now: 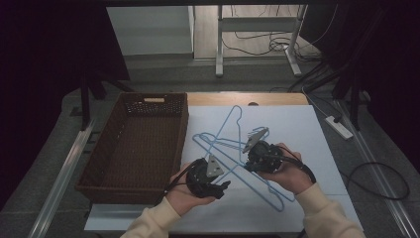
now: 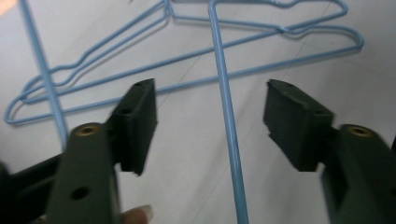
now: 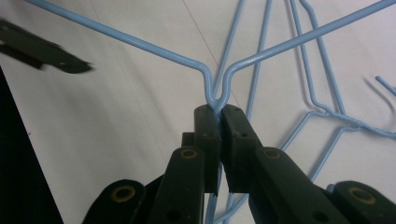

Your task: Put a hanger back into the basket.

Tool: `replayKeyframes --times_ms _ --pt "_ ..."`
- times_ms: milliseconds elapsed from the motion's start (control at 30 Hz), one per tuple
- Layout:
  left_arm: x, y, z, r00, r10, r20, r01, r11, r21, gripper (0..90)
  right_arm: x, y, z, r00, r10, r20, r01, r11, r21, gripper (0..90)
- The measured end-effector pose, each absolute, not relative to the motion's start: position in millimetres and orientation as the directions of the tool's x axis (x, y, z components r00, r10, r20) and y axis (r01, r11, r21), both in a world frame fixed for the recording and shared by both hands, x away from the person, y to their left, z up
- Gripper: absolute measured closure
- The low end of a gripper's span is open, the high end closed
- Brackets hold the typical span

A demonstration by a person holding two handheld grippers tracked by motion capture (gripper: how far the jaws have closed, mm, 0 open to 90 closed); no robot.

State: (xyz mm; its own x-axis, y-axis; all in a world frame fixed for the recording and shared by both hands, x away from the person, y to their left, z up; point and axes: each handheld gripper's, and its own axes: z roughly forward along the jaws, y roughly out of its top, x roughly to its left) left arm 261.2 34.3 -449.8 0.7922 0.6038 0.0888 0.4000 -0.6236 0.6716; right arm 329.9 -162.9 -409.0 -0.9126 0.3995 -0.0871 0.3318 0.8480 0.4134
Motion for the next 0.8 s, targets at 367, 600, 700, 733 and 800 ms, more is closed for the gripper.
replayKeyframes --times_ms 367,600,700,733,800 --pt "266 34 -456 0.821 0.570 0.037 0.416 -0.642 0.644 82.5 330 -160 -408 -0.912 0.401 -0.089 0.333 0.849 0.410 85.6" --pt "267 39 -453 0.794 0.607 0.031 0.446 -0.617 0.649 85.3 330 -157 -408 -0.910 0.404 -0.090 0.332 0.843 0.424 84.6" --pt "268 41 -452 0.786 0.617 0.024 0.450 -0.598 0.663 85.8 329 -157 -404 -0.904 0.413 -0.110 0.320 0.825 0.466 78.8" --pt "269 43 -451 0.788 0.616 0.012 0.450 -0.590 0.670 86.0 328 -158 -402 -0.899 0.420 -0.124 0.312 0.813 0.492 71.8" --pt "271 45 -450 0.795 0.606 -0.028 0.460 -0.572 0.679 86.1 326 -159 -398 -0.892 0.430 -0.139 0.303 0.797 0.522 64.5"
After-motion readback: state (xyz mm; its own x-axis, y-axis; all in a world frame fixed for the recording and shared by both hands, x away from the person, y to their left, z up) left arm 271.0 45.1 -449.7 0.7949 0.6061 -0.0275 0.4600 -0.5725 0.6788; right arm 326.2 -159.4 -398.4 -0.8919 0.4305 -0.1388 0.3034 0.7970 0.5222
